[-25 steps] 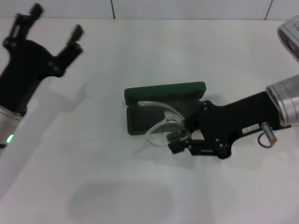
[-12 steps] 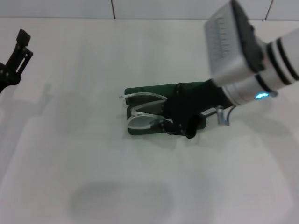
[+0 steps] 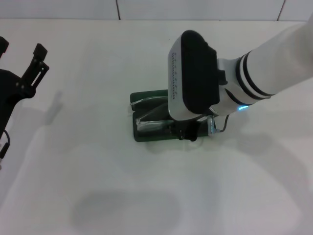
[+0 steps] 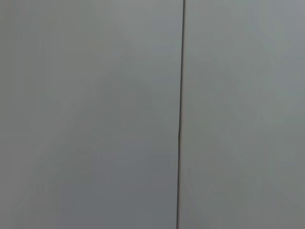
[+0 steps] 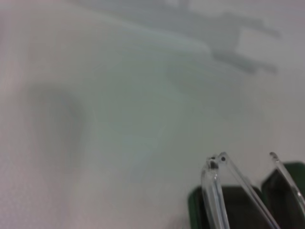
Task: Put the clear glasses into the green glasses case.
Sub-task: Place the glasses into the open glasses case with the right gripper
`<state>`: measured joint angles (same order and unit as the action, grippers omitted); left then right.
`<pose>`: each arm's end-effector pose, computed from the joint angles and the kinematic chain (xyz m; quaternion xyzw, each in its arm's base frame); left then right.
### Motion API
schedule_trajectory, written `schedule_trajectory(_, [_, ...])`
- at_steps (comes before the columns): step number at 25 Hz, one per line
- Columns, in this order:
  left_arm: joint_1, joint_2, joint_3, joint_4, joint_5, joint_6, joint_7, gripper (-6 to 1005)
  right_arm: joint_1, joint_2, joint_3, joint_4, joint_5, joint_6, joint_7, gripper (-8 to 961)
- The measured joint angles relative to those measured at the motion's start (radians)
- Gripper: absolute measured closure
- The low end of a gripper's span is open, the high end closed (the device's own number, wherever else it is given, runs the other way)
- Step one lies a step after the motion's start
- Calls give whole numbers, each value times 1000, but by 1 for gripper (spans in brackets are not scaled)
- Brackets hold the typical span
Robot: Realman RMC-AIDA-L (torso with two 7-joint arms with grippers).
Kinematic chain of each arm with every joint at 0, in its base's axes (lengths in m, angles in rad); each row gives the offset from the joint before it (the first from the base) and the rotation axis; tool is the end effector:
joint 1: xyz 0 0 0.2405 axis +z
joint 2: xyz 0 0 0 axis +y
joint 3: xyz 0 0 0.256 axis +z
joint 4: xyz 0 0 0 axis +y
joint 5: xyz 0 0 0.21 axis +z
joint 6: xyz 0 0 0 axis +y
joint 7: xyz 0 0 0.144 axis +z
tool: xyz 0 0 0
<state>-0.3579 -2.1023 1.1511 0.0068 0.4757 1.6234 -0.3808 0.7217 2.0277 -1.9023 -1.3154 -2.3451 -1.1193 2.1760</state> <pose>-0.3151 0.2725 0.0021 -0.6937 -0.1678 -0.4373 0.5472 0.0923 0.3447 -0.0905 -0.9809 -0.0887 -0.1271 0.1178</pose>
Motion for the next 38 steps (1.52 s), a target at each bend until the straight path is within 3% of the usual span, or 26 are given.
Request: schedule_trajectory(38, [-33, 4, 27, 1, 16, -21, -32, 124, -80, 0, -245, -62, -330, 212, 269, 797])
